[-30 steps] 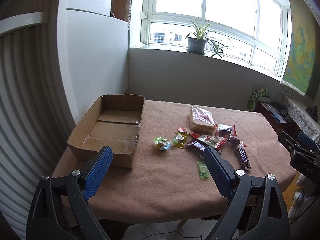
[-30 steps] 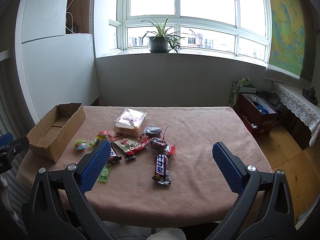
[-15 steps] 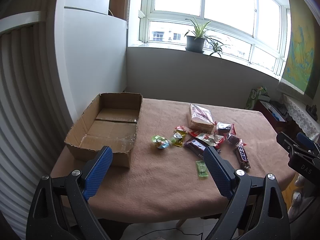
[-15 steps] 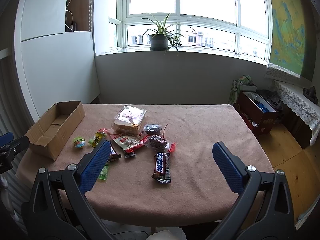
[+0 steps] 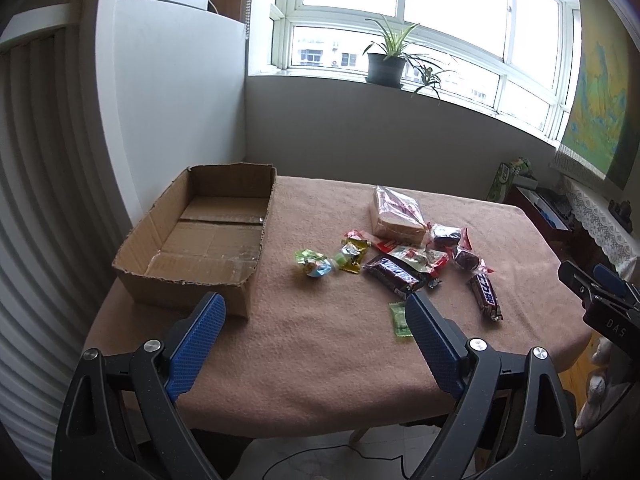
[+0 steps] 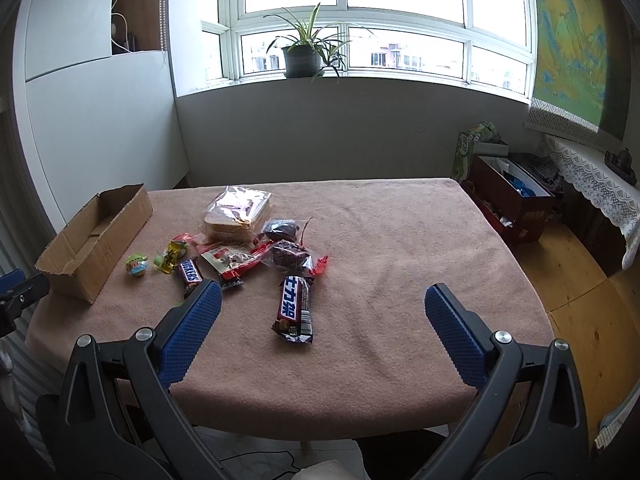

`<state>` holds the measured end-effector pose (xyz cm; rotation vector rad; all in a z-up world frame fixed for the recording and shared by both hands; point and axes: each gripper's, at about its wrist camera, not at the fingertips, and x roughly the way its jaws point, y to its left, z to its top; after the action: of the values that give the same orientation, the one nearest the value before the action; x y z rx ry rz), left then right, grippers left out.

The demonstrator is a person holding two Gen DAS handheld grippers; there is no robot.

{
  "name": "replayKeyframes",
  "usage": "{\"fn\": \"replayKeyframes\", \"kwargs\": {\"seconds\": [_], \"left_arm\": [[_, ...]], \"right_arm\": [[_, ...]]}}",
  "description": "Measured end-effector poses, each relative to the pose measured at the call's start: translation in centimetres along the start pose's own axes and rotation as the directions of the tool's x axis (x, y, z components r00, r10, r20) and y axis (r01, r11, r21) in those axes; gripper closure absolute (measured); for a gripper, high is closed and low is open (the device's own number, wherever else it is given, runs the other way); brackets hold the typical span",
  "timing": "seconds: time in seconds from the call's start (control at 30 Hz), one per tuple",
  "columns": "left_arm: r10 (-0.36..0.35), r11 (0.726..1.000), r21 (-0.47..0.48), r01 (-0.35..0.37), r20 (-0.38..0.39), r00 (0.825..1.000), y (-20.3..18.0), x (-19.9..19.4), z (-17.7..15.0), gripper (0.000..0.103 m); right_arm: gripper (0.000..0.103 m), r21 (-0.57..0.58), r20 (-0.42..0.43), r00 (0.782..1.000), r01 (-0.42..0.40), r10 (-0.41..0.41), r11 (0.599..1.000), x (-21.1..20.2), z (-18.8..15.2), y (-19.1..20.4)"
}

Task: Organize snacks
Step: 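Grasp the green candy packet with the left tool while the right tool grasps the Japanese-text chocolate bar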

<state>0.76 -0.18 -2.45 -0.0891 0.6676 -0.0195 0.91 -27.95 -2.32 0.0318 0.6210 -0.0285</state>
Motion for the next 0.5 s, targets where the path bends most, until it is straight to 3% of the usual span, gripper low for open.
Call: {"fn": "replayKeyframes", "kwargs": {"seconds": [0.2,0.3,0.5], "left_arm": [[-0.033,0.999,-0.003,0.033,-0.055,0.998,-0.6,1.5,-1.0,0.015],[-0.058,0.998,0.005,0.059,-0.095,0.994,-1.4,2.6,-1.6,0.020],[-0.101,0.994,0.016,0.104,-0.151,0.983,-2.8,4.3,-2.8,0.022]], "right_arm": [[0.001,-0.017,-0.070,0.997,-0.012,0.011,1.000,1.8,-1.9,-0.4],[0.011,-0.013,-0.113,0.993,-0.044,0.042,0.999,3.0,-2.3,-0.2],[0.011,0.006,-0.153,0.984,-0.087,0.087,0.996,4.8,-2.7,0.5]]}}
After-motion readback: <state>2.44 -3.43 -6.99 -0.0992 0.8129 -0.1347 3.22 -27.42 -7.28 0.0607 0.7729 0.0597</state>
